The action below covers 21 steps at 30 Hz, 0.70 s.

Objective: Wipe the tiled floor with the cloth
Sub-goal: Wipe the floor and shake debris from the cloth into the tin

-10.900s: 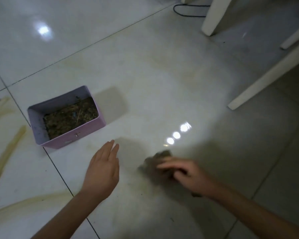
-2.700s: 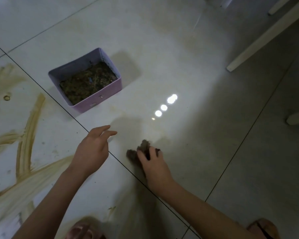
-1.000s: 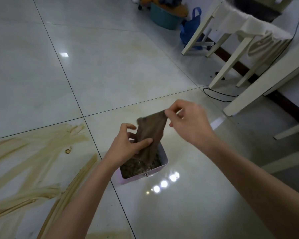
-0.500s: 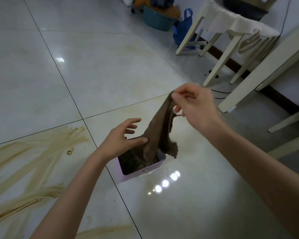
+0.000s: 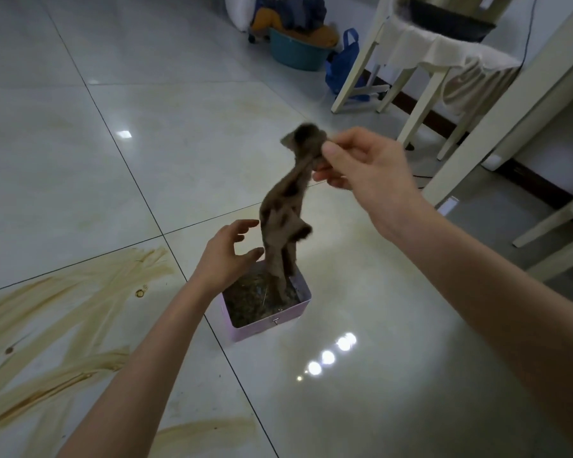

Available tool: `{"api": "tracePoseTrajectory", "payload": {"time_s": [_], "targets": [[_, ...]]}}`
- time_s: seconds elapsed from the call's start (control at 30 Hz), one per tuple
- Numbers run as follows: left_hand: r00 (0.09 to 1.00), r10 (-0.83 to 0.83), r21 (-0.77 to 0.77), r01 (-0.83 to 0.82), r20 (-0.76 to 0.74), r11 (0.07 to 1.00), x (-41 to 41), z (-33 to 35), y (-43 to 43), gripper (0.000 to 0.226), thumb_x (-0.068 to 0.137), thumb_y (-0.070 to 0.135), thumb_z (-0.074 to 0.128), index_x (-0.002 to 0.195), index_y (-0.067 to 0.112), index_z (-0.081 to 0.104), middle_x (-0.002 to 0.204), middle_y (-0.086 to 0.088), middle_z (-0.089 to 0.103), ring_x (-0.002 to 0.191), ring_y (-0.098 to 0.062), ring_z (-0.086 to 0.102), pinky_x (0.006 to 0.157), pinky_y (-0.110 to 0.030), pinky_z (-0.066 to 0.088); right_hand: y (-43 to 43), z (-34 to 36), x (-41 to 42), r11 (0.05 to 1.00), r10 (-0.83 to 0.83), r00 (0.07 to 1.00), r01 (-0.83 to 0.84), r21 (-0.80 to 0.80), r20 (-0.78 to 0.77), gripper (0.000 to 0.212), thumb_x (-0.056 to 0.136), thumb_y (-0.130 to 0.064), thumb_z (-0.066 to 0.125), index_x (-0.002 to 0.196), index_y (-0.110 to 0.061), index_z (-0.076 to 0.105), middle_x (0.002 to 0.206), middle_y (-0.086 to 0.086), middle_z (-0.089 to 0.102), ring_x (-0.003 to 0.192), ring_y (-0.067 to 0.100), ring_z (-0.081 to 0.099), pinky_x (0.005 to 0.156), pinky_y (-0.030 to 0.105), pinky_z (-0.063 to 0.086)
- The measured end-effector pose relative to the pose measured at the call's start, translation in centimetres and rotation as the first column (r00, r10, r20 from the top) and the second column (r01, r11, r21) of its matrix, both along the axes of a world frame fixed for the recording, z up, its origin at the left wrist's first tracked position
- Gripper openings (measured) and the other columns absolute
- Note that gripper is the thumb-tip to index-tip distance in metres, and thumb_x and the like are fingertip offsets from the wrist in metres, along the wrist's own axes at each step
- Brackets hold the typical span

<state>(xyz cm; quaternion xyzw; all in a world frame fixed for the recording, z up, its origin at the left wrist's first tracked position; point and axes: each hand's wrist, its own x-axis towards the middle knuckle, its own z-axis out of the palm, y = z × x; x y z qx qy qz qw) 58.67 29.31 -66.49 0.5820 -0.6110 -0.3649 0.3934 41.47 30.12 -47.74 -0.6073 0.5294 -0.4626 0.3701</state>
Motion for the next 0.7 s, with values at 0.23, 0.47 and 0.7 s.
{"api": "tracePoseTrajectory", "payload": {"time_s": [0.23, 0.47, 0.7], "targets": [[0.996, 0.013, 0.057, -0.018, 0.086, 0.998, 0.4, -0.7, 0.6, 0.047, 0.091, 0.008, 0.063, 0.136, 0.016, 0.052, 0.137, -0.008, 0.053, 0.119, -0.024, 0.054, 0.093, -0.031, 0.044, 0.1, 0.3, -0.4, 0.999, -0.035, 0.998, 0.035, 0.002, 0.045, 0.011, 0.096, -0.007, 0.055, 0.090, -0.012, 0.063, 0.083, 0.001, 0.069, 0.071, 0.006, 0.067, 0.072, 0.018, 0.054], [0.989, -0.059, 0.150, 0.038, 0.134, 0.988, 0.7, -1.9, 1.2, 0.051, 0.092, 0.003, 0.060, 0.140, 0.012, 0.047, 0.143, -0.007, 0.048, 0.125, -0.027, 0.050, 0.092, -0.031, 0.043, 0.9, -0.2, -0.9, 0.998, -0.034, 0.992, 0.027, 0.057, 0.120, 0.010, 0.096, -0.006, 0.055, 0.093, -0.008, 0.064, 0.081, 0.002, 0.068, 0.072, 0.009, 0.067, 0.075, 0.020, 0.055], [0.973, -0.103, 0.196, 0.062, 0.207, 0.979, 1.1, -3.0, 1.2, 0.044, 0.093, 0.007, 0.059, 0.136, 0.011, 0.051, 0.136, -0.011, 0.055, 0.118, -0.028, 0.055, 0.085, -0.030, 0.043, 1.3, -0.9, -0.8, 0.996, -0.012, 0.988, -0.001, 0.085, 0.153, 0.010, 0.096, -0.006, 0.054, 0.092, -0.009, 0.063, 0.088, 0.006, 0.069, 0.081, 0.015, 0.068, 0.080, 0.024, 0.055]]}}
